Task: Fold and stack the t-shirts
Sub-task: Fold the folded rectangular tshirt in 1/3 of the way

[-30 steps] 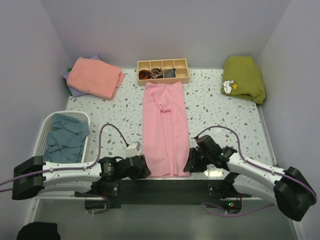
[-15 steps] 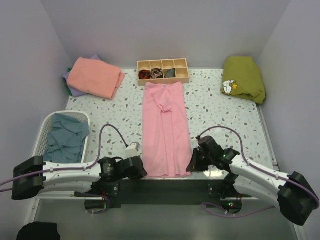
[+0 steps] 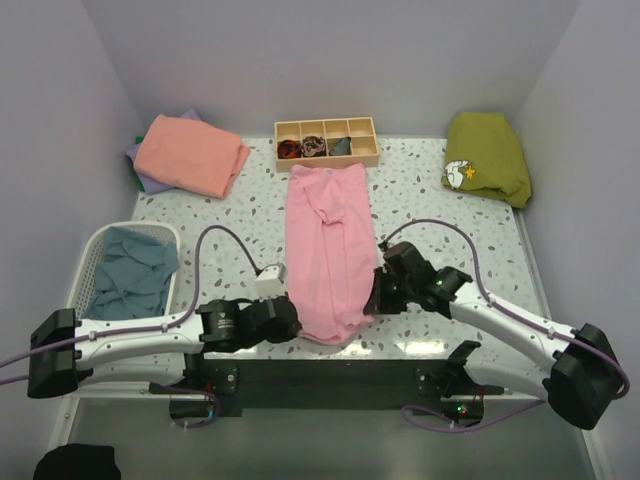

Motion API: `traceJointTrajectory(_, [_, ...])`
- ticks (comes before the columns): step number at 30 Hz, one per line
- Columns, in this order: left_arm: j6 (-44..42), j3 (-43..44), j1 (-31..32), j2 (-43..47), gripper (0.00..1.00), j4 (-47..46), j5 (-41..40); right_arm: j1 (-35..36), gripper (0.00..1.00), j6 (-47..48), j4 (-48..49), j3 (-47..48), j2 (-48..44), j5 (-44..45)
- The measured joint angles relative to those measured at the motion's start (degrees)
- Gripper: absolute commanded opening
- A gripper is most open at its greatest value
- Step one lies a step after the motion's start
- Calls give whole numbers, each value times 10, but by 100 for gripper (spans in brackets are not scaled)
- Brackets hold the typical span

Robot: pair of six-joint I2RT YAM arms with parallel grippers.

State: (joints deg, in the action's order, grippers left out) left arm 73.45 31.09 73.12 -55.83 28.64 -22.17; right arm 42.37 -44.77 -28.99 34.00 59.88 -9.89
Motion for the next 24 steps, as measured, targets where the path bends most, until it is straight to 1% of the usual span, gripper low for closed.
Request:
traceJointTrajectory(3, [-16, 32, -14, -18, 9, 14, -23, 0, 2, 23, -14, 49, 34, 21])
traceJointTrajectory(10, [-89, 57, -128, -47, 11, 9, -31, 0, 4, 74, -41, 154, 121, 80])
traceJointTrajectory(11, [-102, 61, -142, -56, 11, 7, -31, 0, 4, 76, -40, 158, 124, 82])
traceJointTrajectory(15, [-146, 86, -184, -101, 11, -8, -28, -10, 5, 100, -49, 199, 168, 100])
traceJointTrajectory(24, [-237, 131, -282, -205, 12, -83, 19, -85, 6, 148, -49, 250, 259, 101])
